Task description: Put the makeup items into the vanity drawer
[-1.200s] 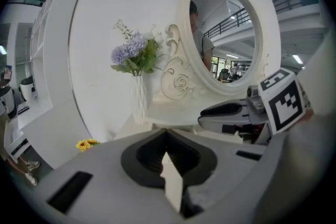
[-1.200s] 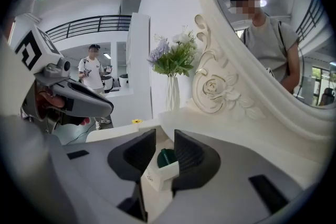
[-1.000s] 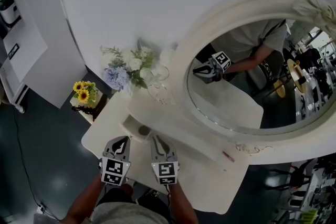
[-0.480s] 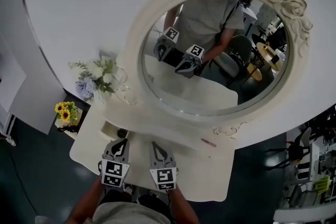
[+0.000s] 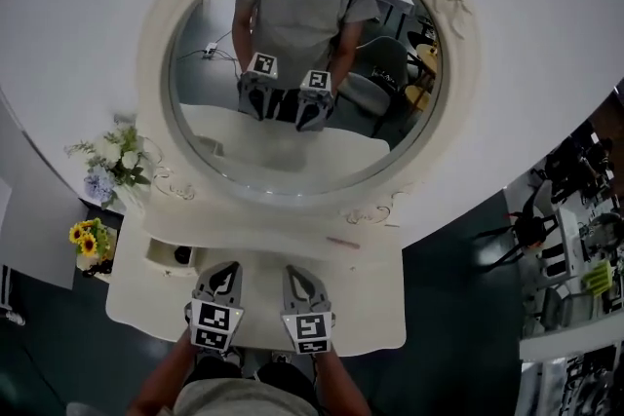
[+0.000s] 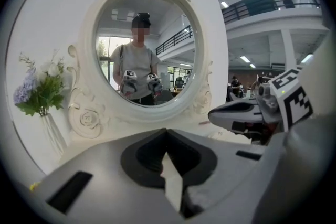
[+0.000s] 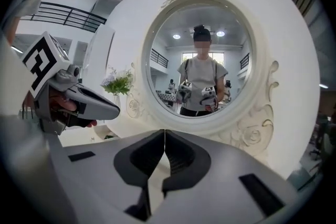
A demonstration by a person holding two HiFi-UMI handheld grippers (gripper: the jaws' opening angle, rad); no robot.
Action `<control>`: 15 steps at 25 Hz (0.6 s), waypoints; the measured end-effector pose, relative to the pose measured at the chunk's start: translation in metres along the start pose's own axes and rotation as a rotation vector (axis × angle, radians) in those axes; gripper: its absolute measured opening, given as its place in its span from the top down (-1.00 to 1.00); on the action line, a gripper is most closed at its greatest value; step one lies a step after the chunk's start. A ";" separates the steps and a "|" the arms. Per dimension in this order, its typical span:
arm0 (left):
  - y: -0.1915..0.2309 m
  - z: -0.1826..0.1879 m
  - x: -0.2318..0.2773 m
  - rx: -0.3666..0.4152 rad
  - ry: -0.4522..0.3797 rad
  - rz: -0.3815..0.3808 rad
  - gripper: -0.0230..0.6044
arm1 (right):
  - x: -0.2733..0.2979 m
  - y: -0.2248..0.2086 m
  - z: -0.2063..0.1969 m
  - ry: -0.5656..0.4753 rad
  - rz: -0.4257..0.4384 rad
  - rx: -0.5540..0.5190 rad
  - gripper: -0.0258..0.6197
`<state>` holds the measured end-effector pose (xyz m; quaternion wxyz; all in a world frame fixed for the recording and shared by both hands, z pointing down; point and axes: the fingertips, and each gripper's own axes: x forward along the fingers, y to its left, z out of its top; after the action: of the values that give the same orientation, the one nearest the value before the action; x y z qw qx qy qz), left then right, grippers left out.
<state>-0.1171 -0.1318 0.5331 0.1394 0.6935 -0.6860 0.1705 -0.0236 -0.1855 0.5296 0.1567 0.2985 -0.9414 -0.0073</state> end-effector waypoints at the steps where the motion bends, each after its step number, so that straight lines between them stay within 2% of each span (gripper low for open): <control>1: -0.007 0.003 0.004 0.007 -0.002 -0.013 0.93 | -0.005 -0.011 -0.002 0.003 -0.019 0.005 0.87; 8: -0.050 0.019 0.032 0.042 -0.009 -0.083 0.93 | -0.035 -0.074 -0.017 0.020 -0.130 0.042 0.87; 15: -0.085 0.029 0.060 0.051 -0.005 -0.117 0.93 | -0.047 -0.121 -0.039 0.062 -0.158 0.043 0.87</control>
<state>-0.0308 -0.1968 0.5359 0.1297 0.7361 -0.6402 0.1776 0.0918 -0.2559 0.5397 0.1783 0.3752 -0.9096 0.0100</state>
